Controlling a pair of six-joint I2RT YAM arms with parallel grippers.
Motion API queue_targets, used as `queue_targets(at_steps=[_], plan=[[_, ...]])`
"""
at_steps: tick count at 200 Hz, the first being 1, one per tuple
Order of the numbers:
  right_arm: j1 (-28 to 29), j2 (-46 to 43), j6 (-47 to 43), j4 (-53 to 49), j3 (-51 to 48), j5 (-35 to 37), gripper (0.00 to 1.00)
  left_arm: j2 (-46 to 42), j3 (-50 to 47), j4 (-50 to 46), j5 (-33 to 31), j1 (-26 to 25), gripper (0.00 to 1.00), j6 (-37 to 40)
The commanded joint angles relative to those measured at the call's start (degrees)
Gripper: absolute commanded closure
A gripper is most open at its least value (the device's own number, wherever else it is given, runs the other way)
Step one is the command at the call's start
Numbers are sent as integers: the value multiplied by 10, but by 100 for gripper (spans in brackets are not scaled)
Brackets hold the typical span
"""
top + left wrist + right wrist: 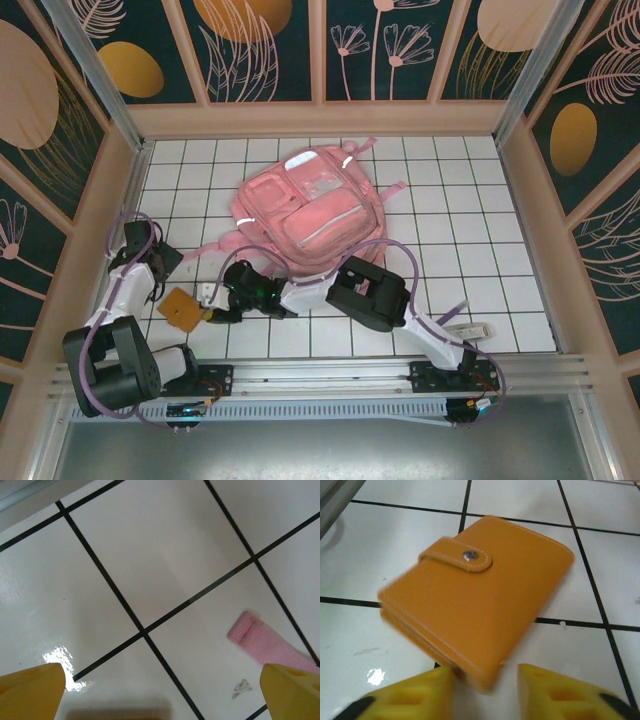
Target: Pack the student bag
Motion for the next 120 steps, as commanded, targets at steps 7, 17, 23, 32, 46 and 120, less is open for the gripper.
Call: queue_targets(at_steps=[7, 17, 23, 32, 46, 120], plan=[[-7, -12, -1, 18, -44, 14, 92, -23, -23, 9, 27, 4, 1, 19], [-10, -26, 10, 27, -59, 9, 100, -31, -30, 26, 50, 3, 1, 40], [-10, -37, 20, 45, -73, 16, 100, -36, -32, 32, 70, 3, 1, 53], [-9, -56, 39, 82, -99, 28, 100, -40, -31, 29, 83, 3, 1, 59], [-9, -86, 78, 144, -138, 56, 100, -48, -21, 19, 90, 3, 1, 60], [-11, -225, 85, 256, -340, 182, 100, -102, -66, 3, 208, 3, 8, -28]])
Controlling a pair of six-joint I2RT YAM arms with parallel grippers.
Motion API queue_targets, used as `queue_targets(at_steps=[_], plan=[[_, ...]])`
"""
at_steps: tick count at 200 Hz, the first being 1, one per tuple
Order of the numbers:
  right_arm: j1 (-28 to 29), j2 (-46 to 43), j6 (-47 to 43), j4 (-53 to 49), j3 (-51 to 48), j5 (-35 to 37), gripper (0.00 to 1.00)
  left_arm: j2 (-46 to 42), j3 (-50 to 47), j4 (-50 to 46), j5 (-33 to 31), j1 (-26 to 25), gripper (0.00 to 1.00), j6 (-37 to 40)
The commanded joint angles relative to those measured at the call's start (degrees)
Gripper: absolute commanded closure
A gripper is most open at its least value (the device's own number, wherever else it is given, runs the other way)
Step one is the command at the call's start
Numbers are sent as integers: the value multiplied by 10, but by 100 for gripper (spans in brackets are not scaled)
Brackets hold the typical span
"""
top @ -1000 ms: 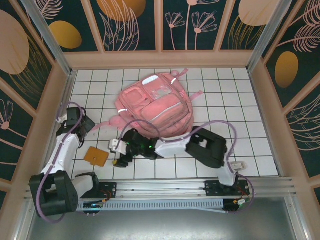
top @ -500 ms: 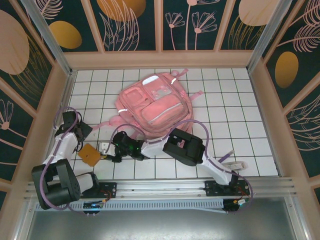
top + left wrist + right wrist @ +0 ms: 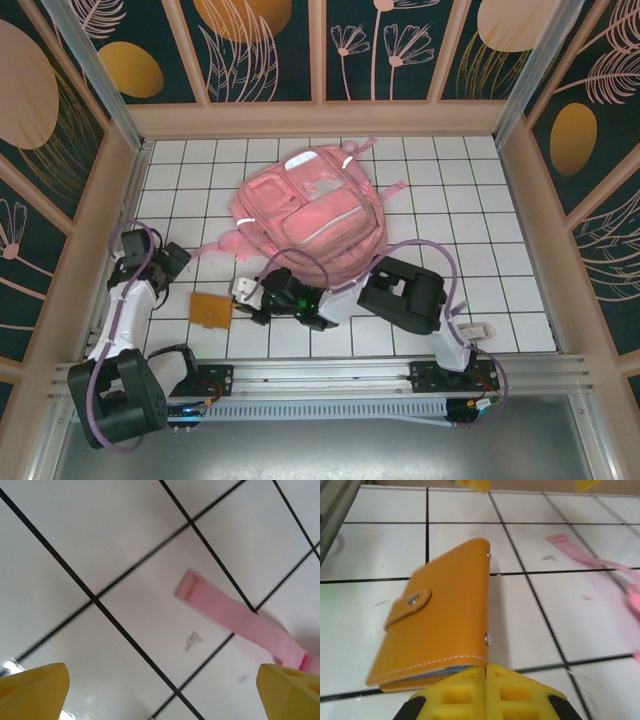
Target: Pack the student bag
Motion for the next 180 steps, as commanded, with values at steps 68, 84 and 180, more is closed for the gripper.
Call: queue_targets(at_steps=[68, 84, 180], plan=[[17, -87, -4, -66, -96, 84, 100, -3, -88, 11, 149, -20, 21, -93], [19, -94, -2, -29, -104, 117, 100, -16, -107, 13, 133, -63, 20, -124], [31, -47, -33, 82, -94, 128, 100, -5, -170, 114, 199, -119, 28, -221]])
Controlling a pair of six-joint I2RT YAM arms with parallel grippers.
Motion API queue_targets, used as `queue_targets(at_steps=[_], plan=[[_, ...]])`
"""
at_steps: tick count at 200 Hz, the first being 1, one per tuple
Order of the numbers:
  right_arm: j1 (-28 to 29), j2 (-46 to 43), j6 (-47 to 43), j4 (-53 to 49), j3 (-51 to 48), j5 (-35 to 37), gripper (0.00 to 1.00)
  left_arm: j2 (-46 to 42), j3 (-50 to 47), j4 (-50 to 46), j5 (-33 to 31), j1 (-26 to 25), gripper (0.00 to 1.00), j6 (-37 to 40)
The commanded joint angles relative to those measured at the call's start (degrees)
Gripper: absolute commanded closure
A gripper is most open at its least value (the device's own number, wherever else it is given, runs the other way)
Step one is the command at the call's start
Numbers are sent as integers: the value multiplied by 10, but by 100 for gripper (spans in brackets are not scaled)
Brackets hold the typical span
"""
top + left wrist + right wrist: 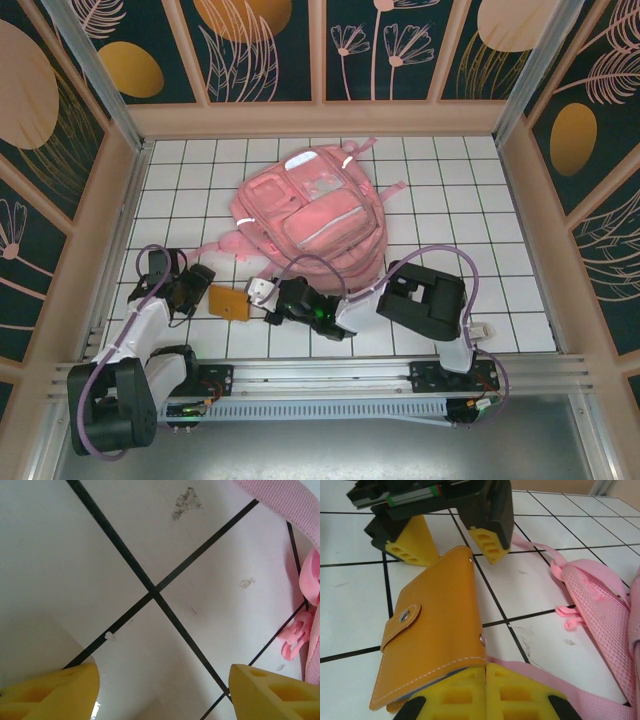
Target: Pack the student bag
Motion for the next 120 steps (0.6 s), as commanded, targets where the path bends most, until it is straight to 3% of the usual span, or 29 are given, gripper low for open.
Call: queue_targets(at_steps=[1, 14, 48, 77, 120], plan=[[10, 12, -34, 51, -11, 2, 100, 14, -52, 46, 88, -25, 28, -67], [18, 8, -86, 88, -33, 15, 100, 21, -57, 57, 98, -27, 23, -68], [29, 12, -188, 112, -25, 57, 100, 46, -18, 25, 119, -27, 21, -35], [33, 32, -216, 118, 20, 93, 100, 42, -7, -10, 130, -31, 21, -38], [41, 73, -248, 153, 77, 154, 100, 29, 6, -56, 83, -33, 22, -23]])
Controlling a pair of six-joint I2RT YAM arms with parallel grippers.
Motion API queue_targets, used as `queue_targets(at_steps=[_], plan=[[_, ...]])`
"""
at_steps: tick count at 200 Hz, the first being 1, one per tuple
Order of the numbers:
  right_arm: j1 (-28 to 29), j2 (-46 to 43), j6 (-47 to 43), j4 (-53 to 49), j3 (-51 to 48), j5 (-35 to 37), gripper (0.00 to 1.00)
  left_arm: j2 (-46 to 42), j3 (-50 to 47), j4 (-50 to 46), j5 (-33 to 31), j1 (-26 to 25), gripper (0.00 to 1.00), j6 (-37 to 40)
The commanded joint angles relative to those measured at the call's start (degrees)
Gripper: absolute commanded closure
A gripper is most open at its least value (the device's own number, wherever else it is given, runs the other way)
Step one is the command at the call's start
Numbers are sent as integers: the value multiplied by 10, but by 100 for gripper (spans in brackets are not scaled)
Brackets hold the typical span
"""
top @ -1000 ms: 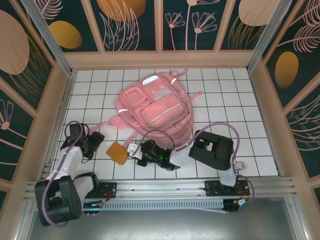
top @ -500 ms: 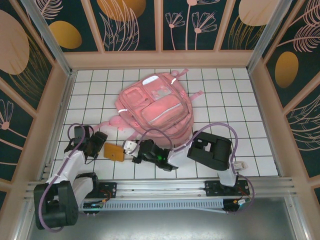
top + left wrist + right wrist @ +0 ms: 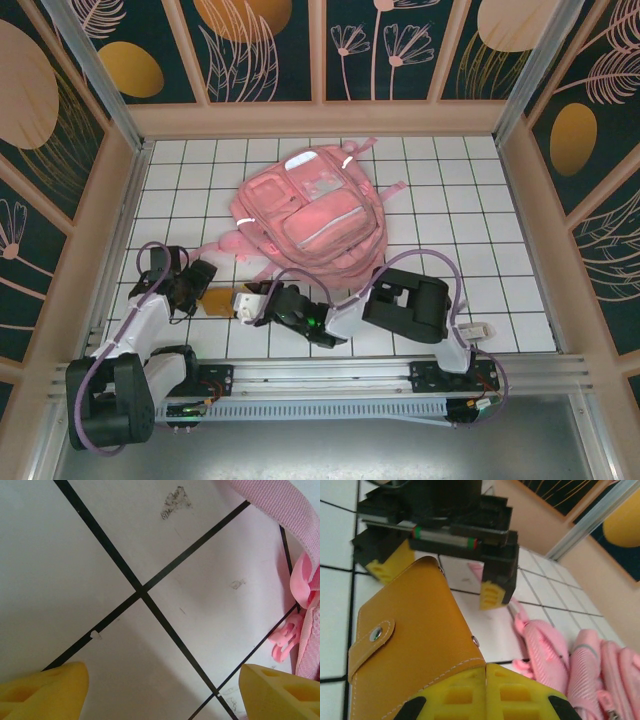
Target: Pack the student bag
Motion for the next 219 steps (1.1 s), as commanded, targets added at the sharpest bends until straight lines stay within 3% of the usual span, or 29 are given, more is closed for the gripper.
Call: queue_targets(at_steps=[1, 26, 37, 68, 83, 102, 118, 122, 128, 169, 219], plan=[[9, 22, -35, 55, 34, 56, 100, 10, -13, -48, 83, -21, 22, -8], [18, 34, -71, 81, 55, 78, 100, 15, -7, -40, 87, -22, 25, -16], [24, 36, -84, 94, 56, 76, 100, 19, -3, -35, 89, -21, 33, -19], [36, 24, -97, 119, 17, 35, 100, 14, 22, -33, 64, -21, 84, -29], [36, 3, -77, 110, -9, 29, 80, 10, 38, -35, 54, -22, 100, -28], [30, -53, -33, 10, -28, -31, 56, 11, 59, -47, 46, -22, 100, -20], [8, -103, 52, -148, -2, -133, 46, 11, 70, -55, 37, -22, 100, -17], [1, -110, 75, -191, 11, -155, 33, 11, 72, -56, 36, -22, 100, -18], [-8, -119, 109, -233, 27, -185, 29, 11, 73, -57, 34, -22, 100, -20], [-21, -85, 312, -378, 155, -179, 23, 8, 77, -62, 15, -25, 100, -41], [-45, -6, 383, -447, 242, -184, 25, -3, 75, -59, 26, -27, 98, -71]])
